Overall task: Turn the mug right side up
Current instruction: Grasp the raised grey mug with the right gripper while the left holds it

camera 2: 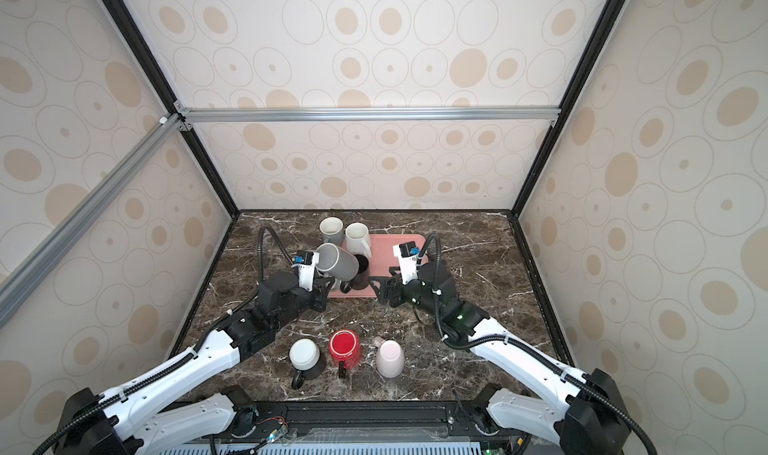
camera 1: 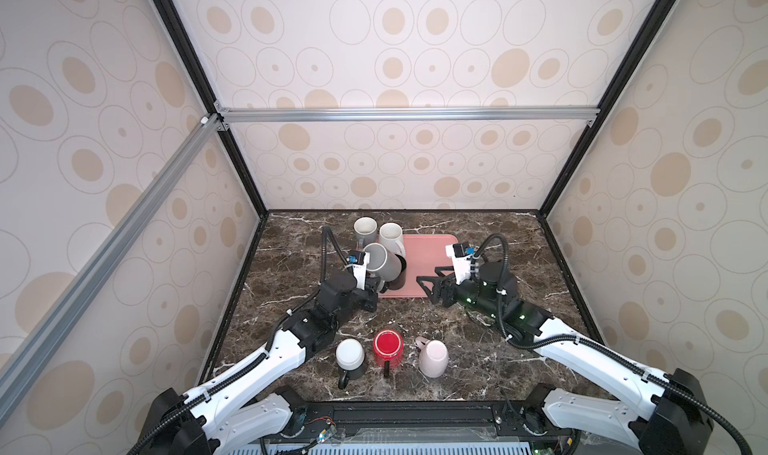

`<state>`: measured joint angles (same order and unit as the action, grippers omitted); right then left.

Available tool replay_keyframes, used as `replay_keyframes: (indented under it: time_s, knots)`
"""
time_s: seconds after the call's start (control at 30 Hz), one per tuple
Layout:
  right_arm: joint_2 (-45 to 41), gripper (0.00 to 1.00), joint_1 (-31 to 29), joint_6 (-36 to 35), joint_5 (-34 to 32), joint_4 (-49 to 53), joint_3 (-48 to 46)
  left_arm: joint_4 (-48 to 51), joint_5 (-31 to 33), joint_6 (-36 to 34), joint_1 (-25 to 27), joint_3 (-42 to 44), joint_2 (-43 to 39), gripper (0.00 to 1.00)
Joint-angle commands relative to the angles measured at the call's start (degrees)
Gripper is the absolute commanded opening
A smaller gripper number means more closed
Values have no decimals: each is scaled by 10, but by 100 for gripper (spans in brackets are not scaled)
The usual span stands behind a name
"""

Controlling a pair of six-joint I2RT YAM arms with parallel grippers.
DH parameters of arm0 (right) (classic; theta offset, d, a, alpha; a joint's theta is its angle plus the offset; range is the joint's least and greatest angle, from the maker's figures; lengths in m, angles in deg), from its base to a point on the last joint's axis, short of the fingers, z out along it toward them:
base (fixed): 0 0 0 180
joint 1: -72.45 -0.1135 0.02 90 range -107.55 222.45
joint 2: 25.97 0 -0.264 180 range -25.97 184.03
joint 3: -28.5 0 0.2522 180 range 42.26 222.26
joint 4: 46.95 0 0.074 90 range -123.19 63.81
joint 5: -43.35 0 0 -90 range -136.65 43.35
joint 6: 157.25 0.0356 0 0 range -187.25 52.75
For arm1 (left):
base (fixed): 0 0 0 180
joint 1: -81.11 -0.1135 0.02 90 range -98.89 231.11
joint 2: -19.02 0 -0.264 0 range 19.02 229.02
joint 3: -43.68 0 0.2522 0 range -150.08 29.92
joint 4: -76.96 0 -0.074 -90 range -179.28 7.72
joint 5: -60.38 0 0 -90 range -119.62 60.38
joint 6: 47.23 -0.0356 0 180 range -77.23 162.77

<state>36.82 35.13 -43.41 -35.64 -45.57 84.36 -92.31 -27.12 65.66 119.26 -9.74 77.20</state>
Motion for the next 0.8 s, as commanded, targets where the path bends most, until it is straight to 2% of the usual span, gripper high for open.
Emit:
replay_keyframes:
  time_s: [0.0,0.2,0.33,0.4,0.5,0.63,0.77]
  knots:
    - [-5,78,41,85,114,-139,-29,-177,-37,16,-15,-33,-24,0]
    - [19,78,45,157,117,-292,-50,-328,-93,76,-47,2,-13,0]
    - [43,78,44,162,194,-327,-33,-436,-113,117,-53,27,-1,0]
    - [66,78,44,182,225,-387,-34,-496,-116,138,-54,44,2,0]
    - [108,78,44,222,244,-450,-25,-581,-116,171,-55,64,13,0]
    - [170,76,44,290,276,-544,9,-672,-148,218,-55,67,46,0]
    - [216,72,39,319,297,-594,49,-722,-168,243,-55,71,65,0]
